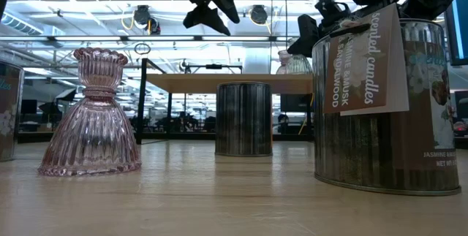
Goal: Pick & Place candle stick holders
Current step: Put the green candle holder on the shelf
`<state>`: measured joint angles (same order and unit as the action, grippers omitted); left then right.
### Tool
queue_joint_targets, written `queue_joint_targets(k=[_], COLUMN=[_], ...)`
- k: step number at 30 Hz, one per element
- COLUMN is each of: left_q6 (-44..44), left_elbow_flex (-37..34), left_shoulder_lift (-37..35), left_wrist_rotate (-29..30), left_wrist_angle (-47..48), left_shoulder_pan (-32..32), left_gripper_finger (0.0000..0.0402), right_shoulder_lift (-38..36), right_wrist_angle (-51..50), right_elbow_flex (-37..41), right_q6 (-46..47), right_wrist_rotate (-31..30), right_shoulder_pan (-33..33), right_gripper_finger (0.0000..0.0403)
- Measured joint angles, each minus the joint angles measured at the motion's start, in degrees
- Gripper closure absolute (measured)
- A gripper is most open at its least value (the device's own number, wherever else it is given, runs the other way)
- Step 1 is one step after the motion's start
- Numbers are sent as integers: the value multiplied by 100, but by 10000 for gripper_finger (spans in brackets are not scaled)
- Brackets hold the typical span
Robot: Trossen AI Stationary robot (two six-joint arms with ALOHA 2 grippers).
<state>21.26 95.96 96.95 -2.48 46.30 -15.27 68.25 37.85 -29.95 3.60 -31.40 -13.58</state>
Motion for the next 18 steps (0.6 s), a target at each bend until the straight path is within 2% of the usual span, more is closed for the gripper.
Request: queue_joint_targets(k=[18], left_q6=[0], left_elbow_flex=[2], left_shoulder_lift=[0], left_wrist_rotate=[4], left_wrist_angle=[2], left_shoulder_pan=[116], left_gripper_finger=[211], right_shoulder_lift=[0], right_wrist_angle=[-99], right_elbow_flex=[-4], right_q6=[-264], right_wrist_rotate=[-33], right_shoulder_pan=[-7], right_gripper_finger=[253])
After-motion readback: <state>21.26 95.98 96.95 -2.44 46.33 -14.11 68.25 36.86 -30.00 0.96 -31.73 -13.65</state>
